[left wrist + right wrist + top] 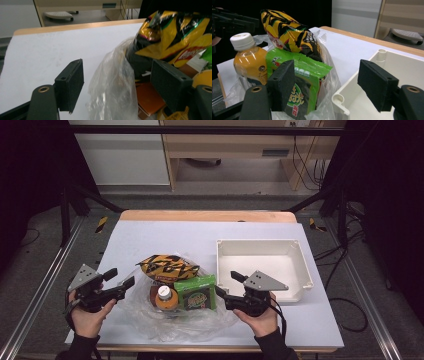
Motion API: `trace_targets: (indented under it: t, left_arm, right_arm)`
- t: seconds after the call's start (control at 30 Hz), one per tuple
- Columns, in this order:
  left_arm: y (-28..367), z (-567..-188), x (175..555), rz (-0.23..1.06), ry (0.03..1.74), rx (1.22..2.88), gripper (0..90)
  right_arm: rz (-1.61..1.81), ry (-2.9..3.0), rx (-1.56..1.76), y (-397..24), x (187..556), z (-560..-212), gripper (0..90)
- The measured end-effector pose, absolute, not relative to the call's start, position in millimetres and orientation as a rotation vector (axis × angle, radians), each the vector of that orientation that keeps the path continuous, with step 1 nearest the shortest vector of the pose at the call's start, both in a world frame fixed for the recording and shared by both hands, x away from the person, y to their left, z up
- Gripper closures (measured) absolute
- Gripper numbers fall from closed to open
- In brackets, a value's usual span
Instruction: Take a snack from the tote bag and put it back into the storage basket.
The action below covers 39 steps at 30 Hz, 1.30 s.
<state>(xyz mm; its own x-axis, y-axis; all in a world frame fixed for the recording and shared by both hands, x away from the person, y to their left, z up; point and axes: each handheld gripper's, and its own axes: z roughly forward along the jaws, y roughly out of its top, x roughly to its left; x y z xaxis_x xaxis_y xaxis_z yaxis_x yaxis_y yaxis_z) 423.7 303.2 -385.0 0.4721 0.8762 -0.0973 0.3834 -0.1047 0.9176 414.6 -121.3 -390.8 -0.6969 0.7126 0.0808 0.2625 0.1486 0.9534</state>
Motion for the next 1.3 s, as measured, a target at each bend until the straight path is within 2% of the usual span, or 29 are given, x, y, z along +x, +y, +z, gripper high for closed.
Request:
trace_targets:
  t: [0.07,0.17,0.27,0.37,0.47,0.63,0.8,0.93,1.13,1.3]
  left_arm:
    - [301.5,-384.6,427.6,0.608,1.092,1.705,28.5]
    - [299.5,-388.6,432.6,0.613,1.090,1.725,36.0]
    - [299.4,-395.5,434.4,0.601,1.084,1.737,49.8]
    - [300.1,-402.9,435.4,0.573,1.087,1.745,58.7]
    - [300.5,-411.5,436.2,0.550,1.094,1.763,65.6]
    - [299.5,-423.3,439.9,0.532,1.113,1.792,71.8]
    - [295.3,-433.5,443.1,0.516,1.120,1.825,77.1]
    - [294.0,-438.1,445.0,0.502,1.122,1.836,78.9]
    - [295.3,-438.1,444.5,0.504,1.123,1.832,80.4]
    - [293.7,-439.3,444.1,0.500,1.123,1.836,80.9]
  right_arm:
    - [1.566,2.051,0.934,-118.5,418.3,-391.6,30.0]
    - [1.543,2.074,0.936,-114.7,424.3,-395.4,29.7]
    - [1.525,2.107,0.933,-110.1,428.7,-399.2,29.6]
    - [1.516,2.148,0.918,-103.7,431.3,-403.3,29.5]
    - [1.496,2.179,0.914,-98.9,433.8,-408.2,29.6]
    - [1.482,2.226,0.906,-92.9,438.7,-414.8,32.0]
    - [1.499,2.269,0.886,-87.7,444.9,-420.3,41.6]
    - [1.500,2.278,0.858,-86.2,444.6,-421.9,57.4]
    - [1.474,2.269,0.848,-88.1,438.3,-419.4,74.9]
    - [1.480,2.272,0.864,-93.2,429.6,-415.1,78.8]
